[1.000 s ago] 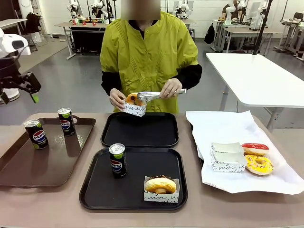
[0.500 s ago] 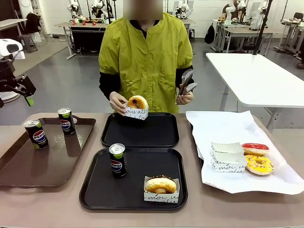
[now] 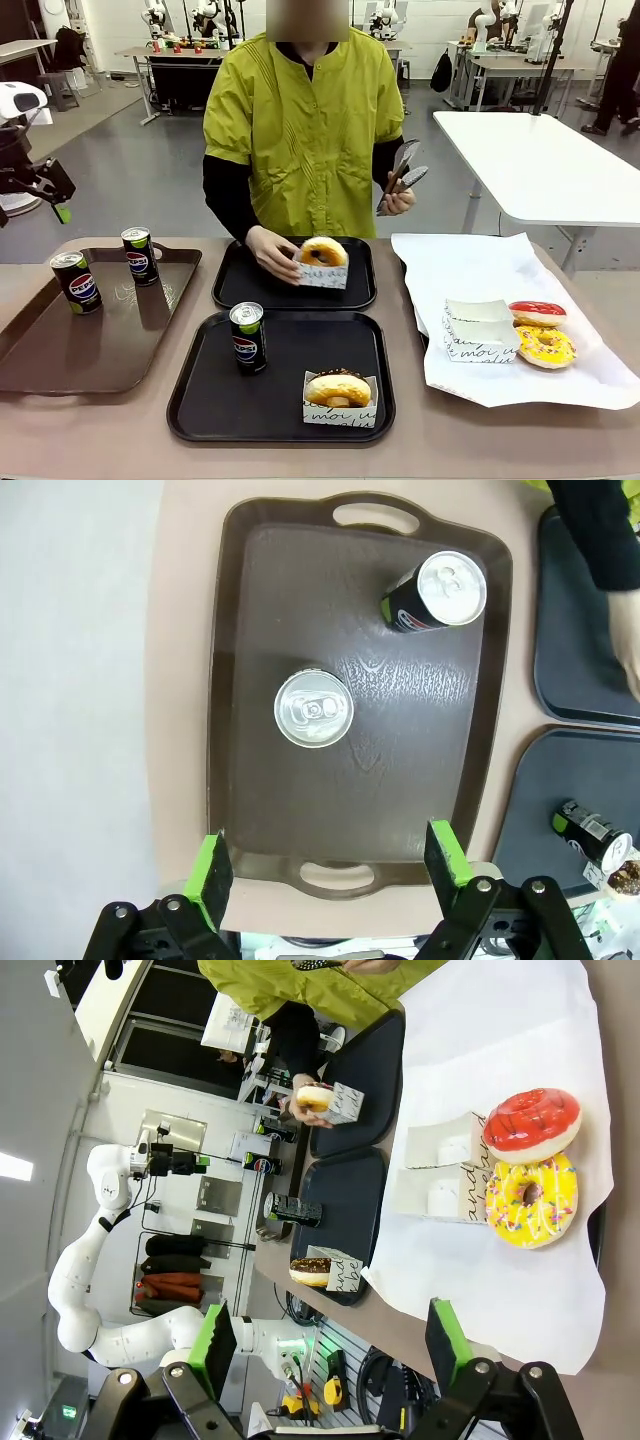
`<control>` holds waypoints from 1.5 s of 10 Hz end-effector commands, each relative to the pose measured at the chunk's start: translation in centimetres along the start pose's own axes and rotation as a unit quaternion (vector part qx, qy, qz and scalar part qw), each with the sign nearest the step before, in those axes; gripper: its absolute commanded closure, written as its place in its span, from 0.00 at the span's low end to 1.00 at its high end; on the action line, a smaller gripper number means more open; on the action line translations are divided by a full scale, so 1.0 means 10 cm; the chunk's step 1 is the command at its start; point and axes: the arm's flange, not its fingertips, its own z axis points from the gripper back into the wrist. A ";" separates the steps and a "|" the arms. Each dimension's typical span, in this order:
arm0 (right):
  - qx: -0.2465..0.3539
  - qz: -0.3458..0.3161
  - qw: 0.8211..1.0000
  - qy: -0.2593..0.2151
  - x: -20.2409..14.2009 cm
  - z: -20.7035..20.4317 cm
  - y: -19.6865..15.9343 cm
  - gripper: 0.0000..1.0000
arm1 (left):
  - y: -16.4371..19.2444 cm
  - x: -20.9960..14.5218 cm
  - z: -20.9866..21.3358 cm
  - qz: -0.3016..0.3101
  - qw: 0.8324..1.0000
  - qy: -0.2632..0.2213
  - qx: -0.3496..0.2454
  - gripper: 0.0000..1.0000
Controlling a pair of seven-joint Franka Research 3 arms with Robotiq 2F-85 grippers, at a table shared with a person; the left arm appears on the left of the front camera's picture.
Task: Set up donuts and drinks on trays.
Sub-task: Pick up one Pepsi coke from the Handle tray and place it on the Flat Tray without a Pepsi coke.
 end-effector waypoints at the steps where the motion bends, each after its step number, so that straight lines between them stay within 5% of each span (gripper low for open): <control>1: 0.006 0.002 1.000 -0.001 0.00 0.00 0.00 0.00 | 0.13 0.08 -0.18 -0.004 1.000 -0.002 -0.012 0.00; 15: 0.006 0.002 1.000 -0.001 0.00 0.00 0.00 0.00 | 0.18 0.50 -1.21 -0.021 0.998 0.061 -0.024 0.00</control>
